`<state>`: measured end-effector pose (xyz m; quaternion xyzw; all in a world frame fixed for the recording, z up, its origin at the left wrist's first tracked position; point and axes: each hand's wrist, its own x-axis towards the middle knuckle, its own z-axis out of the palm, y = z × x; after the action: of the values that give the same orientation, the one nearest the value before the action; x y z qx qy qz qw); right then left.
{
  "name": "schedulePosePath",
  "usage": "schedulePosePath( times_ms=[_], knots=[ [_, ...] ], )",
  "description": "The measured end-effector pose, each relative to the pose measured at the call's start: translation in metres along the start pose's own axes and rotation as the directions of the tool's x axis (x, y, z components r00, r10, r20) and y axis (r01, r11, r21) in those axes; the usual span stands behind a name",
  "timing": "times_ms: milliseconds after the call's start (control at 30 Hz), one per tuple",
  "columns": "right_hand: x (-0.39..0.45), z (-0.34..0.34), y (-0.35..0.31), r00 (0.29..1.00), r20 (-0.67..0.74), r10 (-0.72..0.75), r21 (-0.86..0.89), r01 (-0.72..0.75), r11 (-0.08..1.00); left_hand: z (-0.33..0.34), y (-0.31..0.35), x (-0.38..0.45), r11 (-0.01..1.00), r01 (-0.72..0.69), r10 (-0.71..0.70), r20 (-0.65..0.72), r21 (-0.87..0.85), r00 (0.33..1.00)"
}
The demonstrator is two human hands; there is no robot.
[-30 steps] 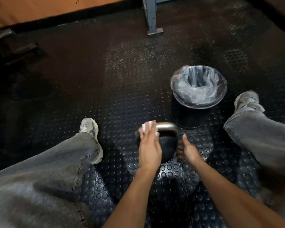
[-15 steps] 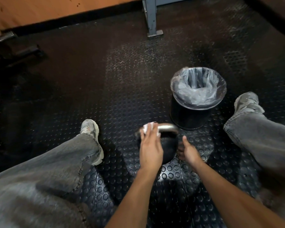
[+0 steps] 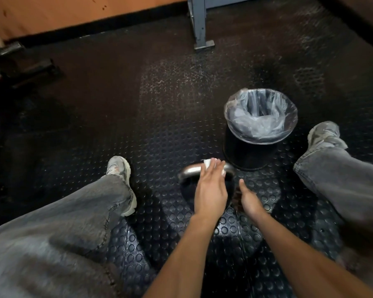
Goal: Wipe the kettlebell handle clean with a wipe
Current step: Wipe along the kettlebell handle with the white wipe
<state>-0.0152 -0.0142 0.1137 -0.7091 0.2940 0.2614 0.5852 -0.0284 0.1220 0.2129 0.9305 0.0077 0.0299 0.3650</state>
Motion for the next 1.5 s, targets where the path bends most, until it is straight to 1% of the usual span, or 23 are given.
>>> schedulePosePath(
  times_ms=[33, 67, 100, 167, 233, 267, 300, 333, 400, 467, 500, 633, 667, 733, 800, 833, 900, 1000, 1100, 1167, 1267, 1367, 1500],
  knots=[
    [-0.002, -0.001, 0.0, 1.0, 0.002, 0.0, 0.001, 0.0, 1.0, 0.001, -0.002, -0.003, 0.999, 0.036, -0.037, -0.031, -0.031, 0.999],
    [0.0, -0.002, 0.003, 1.0, 0.0, 0.005, 0.015, -0.005, 1.0, -0.001, -0.004, -0.005, 0.992, 0.098, -0.104, -0.081, -0.075, 0.991],
    [0.004, -0.003, 0.007, 1.0, 0.012, 0.0, 0.037, 0.0, 0.999, -0.004, -0.008, -0.006, 0.976, 0.17, -0.188, -0.138, -0.135, 0.972],
    [0.015, -0.002, 0.017, 0.999, 0.049, -0.005, 0.064, 0.002, 0.998, -0.012, -0.016, 0.001, 0.926, 0.284, -0.341, -0.231, -0.247, 0.911],
    [0.018, -0.001, 0.017, 0.999, 0.05, -0.017, 0.068, 0.014, 0.998, -0.019, -0.021, 0.015, 0.887, 0.369, -0.437, -0.246, -0.277, 0.865],
    [0.025, -0.001, 0.022, 0.998, 0.053, -0.02, 0.069, 0.016, 0.997, -0.02, -0.02, 0.022, 0.884, 0.391, -0.449, -0.237, -0.257, 0.861],
    [0.023, -0.001, 0.02, 0.999, 0.046, -0.017, 0.057, 0.014, 0.998, -0.02, -0.017, 0.026, 0.898, 0.385, -0.428, -0.226, -0.212, 0.875],
    [0.014, 0.001, 0.012, 0.999, 0.034, -0.008, 0.034, 0.007, 0.999, -0.018, -0.012, 0.027, 0.925, 0.348, -0.374, -0.212, -0.15, 0.903],
    [0.001, 0.002, -0.004, 0.999, 0.014, -0.037, -0.003, 0.037, 0.999, -0.013, 0.0, 0.025, 0.979, 0.2, -0.201, -0.157, -0.026, 0.967],
    [-0.008, 0.002, -0.018, 0.997, -0.013, -0.07, -0.015, 0.07, 0.997, -0.008, 0.01, 0.018, 0.998, 0.058, -0.056, -0.091, 0.019, 0.994],
    [-0.006, 0.001, -0.021, 0.996, -0.03, -0.083, -0.009, 0.083, 0.997, -0.007, 0.014, 0.013, 0.999, 0.035, -0.034, -0.062, 0.009, 0.997],
    [-0.009, -0.002, -0.044, 0.991, -0.055, -0.126, 0.115, 0.131, 0.985, -0.012, 0.02, 0.01, 0.987, 0.09, -0.079, 0.084, -0.13, 0.993],
    [-0.012, -0.005, -0.052, 0.987, -0.059, -0.15, 0.127, 0.156, 0.98, -0.014, 0.018, 0.013, 0.979, 0.094, -0.078, 0.094, -0.182, 0.993],
    [-0.018, -0.01, -0.068, 0.976, -0.065, -0.209, 0.168, 0.217, 0.962, -0.021, 0.015, 0.02, 0.948, 0.111, -0.104, 0.039, -0.297, 0.994],
    [-0.022, -0.018, -0.084, 0.962, -0.08, -0.26, 0.187, 0.271, 0.944, -0.031, 0.011, 0.029, 0.906, 0.147, -0.166, -0.013, -0.396, 0.986],
    [-0.026, -0.022, -0.091, 0.956, -0.077, -0.284, 0.187, 0.293, 0.938, -0.036, 0.01, 0.032, 0.882, 0.177, -0.203, -0.014, -0.436, 0.979],
    [-0.041, -0.027, -0.107, 0.938, -0.03, -0.346, 0.237, 0.343, 0.909, -0.043, 0.008, 0.036, 0.82, 0.217, -0.249, 0.011, -0.529, 0.969],
    [-0.063, -0.028, -0.126, 0.876, 0.126, -0.466, 0.335, 0.405, 0.851, -0.048, 0.008, 0.038, 0.744, 0.226, -0.259, 0.041, -0.629, 0.965],
    [-0.077, -0.021, -0.137, 0.821, 0.238, -0.519, 0.303, 0.446, 0.843, -0.051, 0.009, 0.039, 0.705, 0.215, -0.249, 0.048, -0.676, 0.967],
    [-0.08, -0.014, -0.14, 0.807, 0.258, -0.532, 0.249, 0.476, 0.843, -0.054, 0.01, 0.04, 0.692, 0.202, -0.235, 0.047, -0.693, 0.971],
    [-0.079, -0.005, -0.139, 0.799, 0.214, -0.562, 0.198, 0.528, 0.826, -0.057, 0.009, 0.042, 0.648, 0.223, -0.251, 0.072, -0.728, 0.965],
    [-0.079, -0.005, -0.142, 0.814, 0.146, -0.562, 0.238, 0.522, 0.819, -0.064, 0.004, 0.047, 0.565, 0.272, -0.313, 0.103, -0.779, 0.944],
    [-0.068, -0.018, -0.139, 0.858, 0.063, -0.509, 0.315, 0.467, 0.826, -0.083, -0.024, 0.052, 0.506, 0.287, -0.449, 0.035, -0.813, 0.893]
  ],
)
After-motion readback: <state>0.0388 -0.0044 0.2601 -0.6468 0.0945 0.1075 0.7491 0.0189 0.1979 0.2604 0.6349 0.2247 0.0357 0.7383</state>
